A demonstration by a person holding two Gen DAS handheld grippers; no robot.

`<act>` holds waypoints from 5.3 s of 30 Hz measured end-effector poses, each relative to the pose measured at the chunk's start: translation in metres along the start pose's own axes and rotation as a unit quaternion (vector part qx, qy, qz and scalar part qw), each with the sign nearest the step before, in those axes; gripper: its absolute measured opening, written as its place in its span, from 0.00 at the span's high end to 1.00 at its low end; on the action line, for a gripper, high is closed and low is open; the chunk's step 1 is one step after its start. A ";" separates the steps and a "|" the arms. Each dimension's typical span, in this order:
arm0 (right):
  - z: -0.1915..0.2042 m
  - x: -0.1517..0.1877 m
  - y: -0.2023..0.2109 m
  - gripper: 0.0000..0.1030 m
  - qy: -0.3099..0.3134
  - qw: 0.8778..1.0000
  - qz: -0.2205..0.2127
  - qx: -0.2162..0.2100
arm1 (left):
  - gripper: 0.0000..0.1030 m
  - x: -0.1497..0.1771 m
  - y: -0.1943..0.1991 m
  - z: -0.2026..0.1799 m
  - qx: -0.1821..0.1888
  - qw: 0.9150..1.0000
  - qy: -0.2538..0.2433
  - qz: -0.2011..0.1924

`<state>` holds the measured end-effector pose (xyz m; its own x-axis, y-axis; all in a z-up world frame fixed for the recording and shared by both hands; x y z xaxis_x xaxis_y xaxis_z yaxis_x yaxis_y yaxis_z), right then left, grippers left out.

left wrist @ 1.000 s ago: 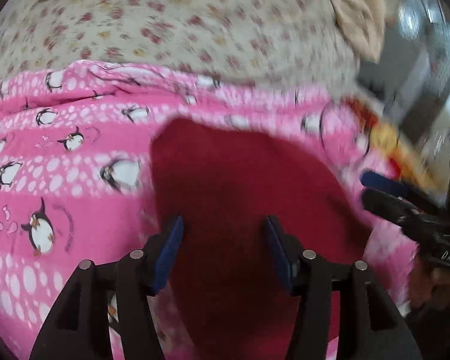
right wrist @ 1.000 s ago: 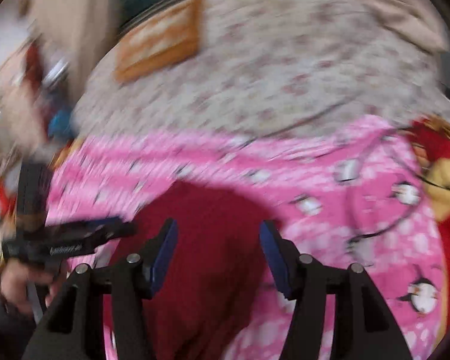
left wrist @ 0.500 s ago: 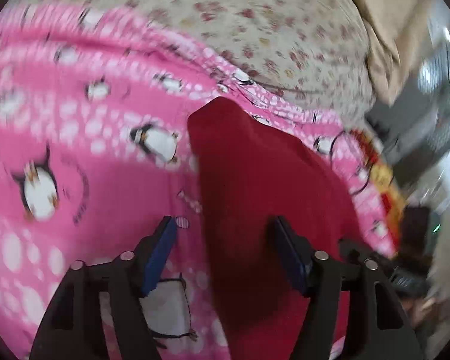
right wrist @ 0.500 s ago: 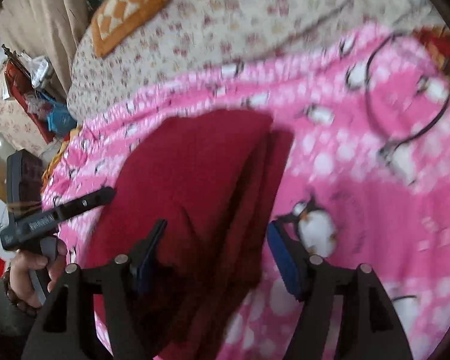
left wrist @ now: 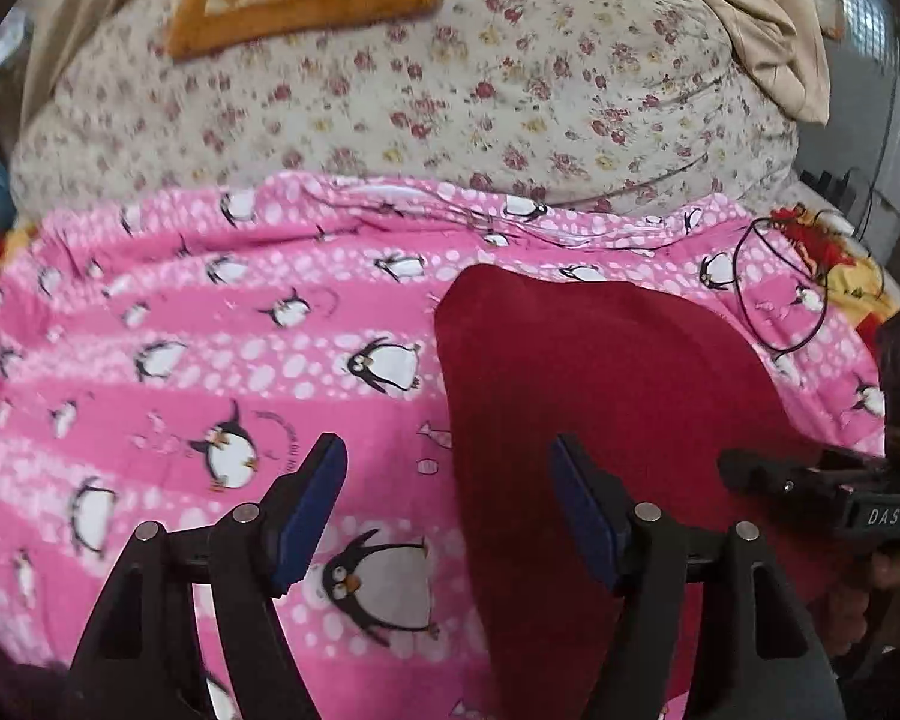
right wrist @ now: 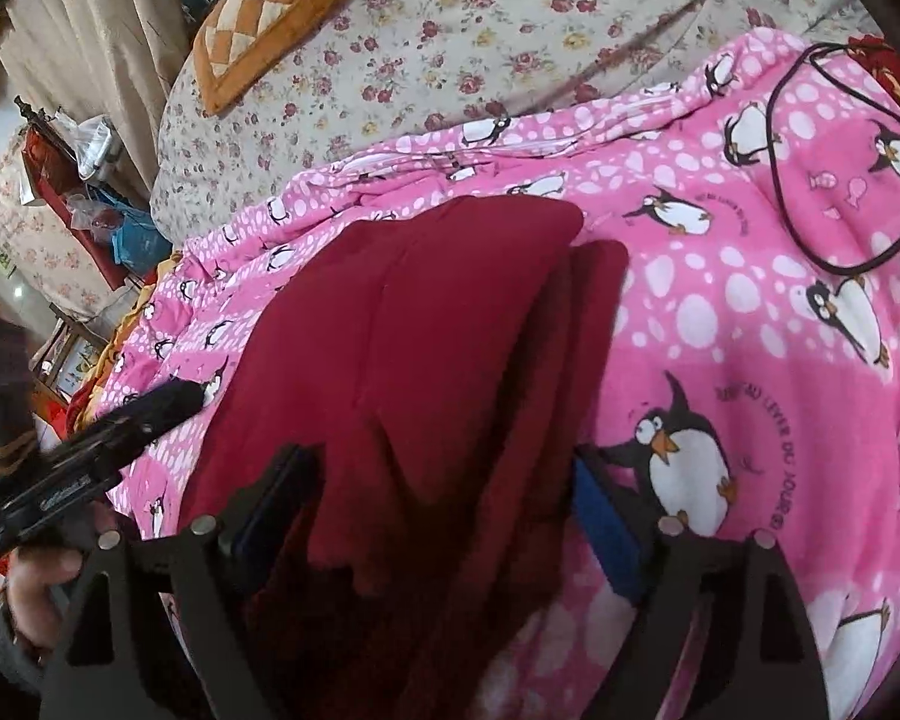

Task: Fold small clothes

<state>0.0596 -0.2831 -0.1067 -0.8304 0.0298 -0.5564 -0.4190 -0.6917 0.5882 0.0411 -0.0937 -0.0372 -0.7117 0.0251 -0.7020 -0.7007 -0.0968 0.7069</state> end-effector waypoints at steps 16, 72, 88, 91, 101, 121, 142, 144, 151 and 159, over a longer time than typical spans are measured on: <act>0.005 0.001 -0.008 0.01 0.024 1.000 0.005 -0.001 | 0.41 0.008 0.009 0.009 -0.018 1.000 -0.004 -0.010; 0.079 -0.061 -0.059 0.59 -0.047 0.989 -0.048 -0.130 | 0.80 -0.060 -0.034 0.117 0.250 0.960 0.121 0.027; 0.064 -0.067 -0.140 0.48 -0.080 0.991 -0.023 -0.100 | 0.63 -0.044 -0.119 0.146 0.232 0.953 0.172 0.086; 0.067 -0.066 -0.131 0.48 -0.098 0.990 -0.017 -0.101 | 0.63 -0.050 -0.094 0.158 0.220 0.958 0.175 0.049; 0.158 -0.070 -0.066 0.56 0.177 0.981 -0.052 0.050 | 0.66 -0.023 -0.043 0.125 0.214 0.970 0.116 0.024; 0.141 -0.003 -0.114 0.80 0.220 0.965 0.096 0.105 | 0.62 0.037 -0.036 0.086 0.148 0.987 0.039 0.056; 0.112 0.057 -0.054 0.21 0.121 0.975 0.060 0.175 | 0.12 0.031 -0.023 0.063 0.114 0.991 0.047 0.044; 0.113 0.057 -0.058 0.14 0.102 0.978 0.079 0.164 | 0.12 0.030 -0.010 0.071 0.062 0.996 0.039 0.043; 0.137 0.047 -0.026 0.16 0.125 0.962 0.053 0.239 | 0.12 0.031 0.044 0.093 -0.044 0.999 0.028 0.017; 0.160 0.038 0.026 0.16 0.092 0.971 -0.030 0.219 | 0.12 0.025 0.076 0.097 -0.063 0.998 0.022 -0.006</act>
<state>-0.0411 -0.1841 -0.0187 -0.7375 -0.0965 -0.6684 -0.6137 -0.3174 0.7229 -0.0345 -0.0035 0.0074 -0.6991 -0.0160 -0.7148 -0.6949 -0.2204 0.6845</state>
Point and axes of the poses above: each gripper's, at about its wrist camera, not at the fingertips, and y roughly against the way its jaws point, z to its left, x to its underside, the point moved 7 cm from there along -y, roughly the way its jaws point, and after that the axes turned 8 degrees about -x, right-handed, at the moved point
